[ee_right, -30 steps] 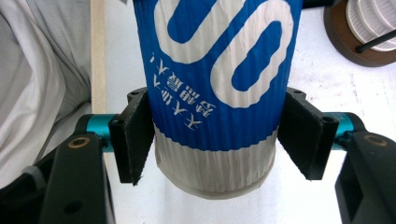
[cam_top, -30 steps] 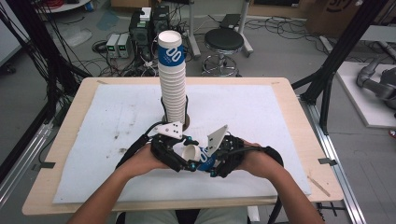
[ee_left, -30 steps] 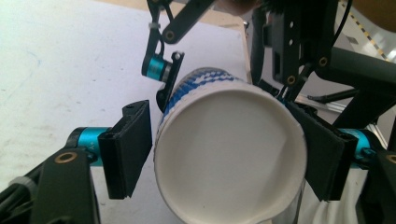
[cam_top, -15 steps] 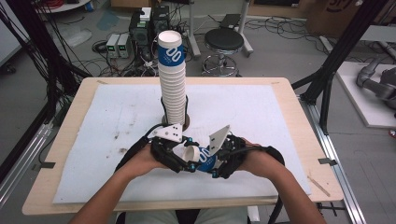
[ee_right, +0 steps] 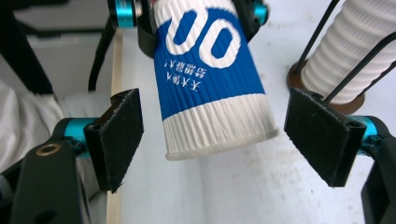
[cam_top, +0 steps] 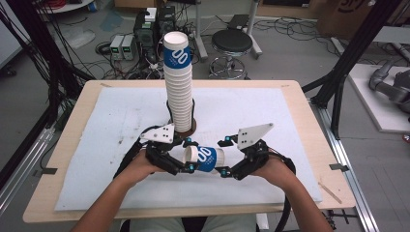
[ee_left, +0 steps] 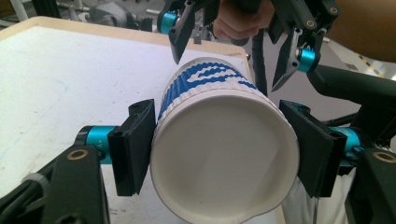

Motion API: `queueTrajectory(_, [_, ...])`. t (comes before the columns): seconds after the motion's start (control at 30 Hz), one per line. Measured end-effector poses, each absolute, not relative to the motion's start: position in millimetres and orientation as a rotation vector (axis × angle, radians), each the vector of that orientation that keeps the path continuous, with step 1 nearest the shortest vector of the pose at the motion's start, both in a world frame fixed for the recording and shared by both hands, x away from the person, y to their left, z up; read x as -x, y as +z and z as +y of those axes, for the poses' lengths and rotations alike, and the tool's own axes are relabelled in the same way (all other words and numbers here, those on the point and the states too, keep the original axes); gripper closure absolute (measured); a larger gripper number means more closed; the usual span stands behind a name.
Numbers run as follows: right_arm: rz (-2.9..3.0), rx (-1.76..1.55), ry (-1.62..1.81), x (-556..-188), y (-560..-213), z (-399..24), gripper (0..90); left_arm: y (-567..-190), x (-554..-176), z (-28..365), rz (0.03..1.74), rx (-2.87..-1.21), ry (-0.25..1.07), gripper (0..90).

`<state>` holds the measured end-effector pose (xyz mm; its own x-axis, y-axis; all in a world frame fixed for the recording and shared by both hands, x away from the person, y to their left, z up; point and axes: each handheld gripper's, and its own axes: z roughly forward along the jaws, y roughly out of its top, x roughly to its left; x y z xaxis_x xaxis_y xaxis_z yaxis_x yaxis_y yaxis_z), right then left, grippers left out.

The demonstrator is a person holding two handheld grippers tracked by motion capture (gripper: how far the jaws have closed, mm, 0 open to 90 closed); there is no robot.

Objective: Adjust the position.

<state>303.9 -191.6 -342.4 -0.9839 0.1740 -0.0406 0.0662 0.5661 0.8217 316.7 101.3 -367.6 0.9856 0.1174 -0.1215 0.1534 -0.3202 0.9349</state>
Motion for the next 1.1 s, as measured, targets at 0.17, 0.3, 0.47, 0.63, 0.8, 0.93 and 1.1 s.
queueTrajectory(0.17, [2.616, -0.235, 1.487, -303, -342, -197, 20.2, -368, -317, 108, 0.199, -1.865, -0.03, 30.0])
queueTrajectory(0.3, [2.578, -0.271, 1.553, -302, -345, -203, 20.2, -370, -317, 112, 0.2, -1.841, -0.016, 30.0])
queueTrajectory(0.47, [2.528, -0.317, 1.633, -301, -352, -210, 20.1, -372, -316, 117, 0.204, -1.804, -0.01, 30.0])
queueTrajectory(0.63, [2.487, -0.355, 1.703, -298, -362, -216, 20.1, -375, -316, 121, 0.19, -1.76, -0.011, 29.9])
queueTrajectory(0.8, [2.464, -0.388, 1.757, -297, -369, -220, 19.4, -376, -315, 123, 0.177, -1.733, -0.02, 29.9])
queueTrajectory(0.93, [2.462, -0.395, 1.775, -296, -374, -220, 19.4, -376, -314, 122, 0.156, -1.724, -0.032, 29.9])
queueTrajectory(1.1, [2.477, -0.404, 1.789, -295, -380, -218, 19.4, -376, -313, 121, 0.138, -1.701, -0.047, 29.9])
